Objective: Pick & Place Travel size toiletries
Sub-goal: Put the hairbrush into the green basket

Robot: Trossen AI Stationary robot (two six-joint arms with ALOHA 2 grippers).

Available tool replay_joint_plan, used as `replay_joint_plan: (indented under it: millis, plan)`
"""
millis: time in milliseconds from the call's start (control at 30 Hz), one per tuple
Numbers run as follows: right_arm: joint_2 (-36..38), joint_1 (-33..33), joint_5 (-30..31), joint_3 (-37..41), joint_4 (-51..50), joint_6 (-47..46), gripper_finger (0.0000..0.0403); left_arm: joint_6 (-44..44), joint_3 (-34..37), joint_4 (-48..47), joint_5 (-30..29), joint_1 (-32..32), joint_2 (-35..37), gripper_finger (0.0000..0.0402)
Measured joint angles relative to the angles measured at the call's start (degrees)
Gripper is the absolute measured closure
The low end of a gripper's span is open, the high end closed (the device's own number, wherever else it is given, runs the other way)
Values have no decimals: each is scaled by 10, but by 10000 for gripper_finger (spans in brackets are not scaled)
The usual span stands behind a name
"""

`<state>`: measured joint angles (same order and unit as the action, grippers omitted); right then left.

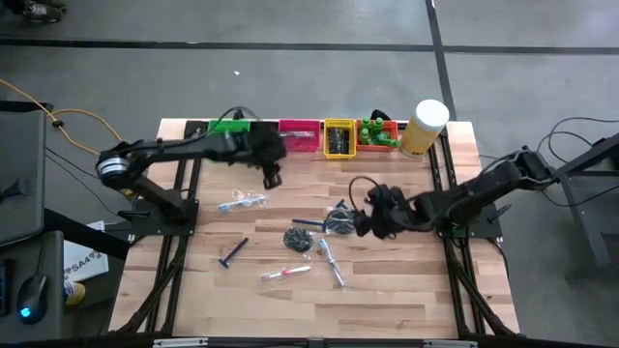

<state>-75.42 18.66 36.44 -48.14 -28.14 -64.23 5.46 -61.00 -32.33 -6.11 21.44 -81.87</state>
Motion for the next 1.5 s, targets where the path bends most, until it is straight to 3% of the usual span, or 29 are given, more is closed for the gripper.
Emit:
replay_joint_plan:
  millis: [267, 433, 567, 1067, 1500]
  plan:
    - [-16, 64, -9, 95, 129, -217, 121, -8, 139, 159, -11, -89, 76, 277]
    - [-67, 61, -52, 104, 162, -279, 121, -15, 194, 220, -48, -142, 108, 277]
    - [-105, 55, -53, 104, 188, -308, 121, -14, 226, 284, -59, -177, 117, 277]
    - [-217, 30, -30, 103, 312, -339, 121, -43, 236, 297, -113, -241, 116, 277]
    - [-224, 19, -2, 103, 316, -378, 121, -43, 236, 293, -114, -241, 115, 277]
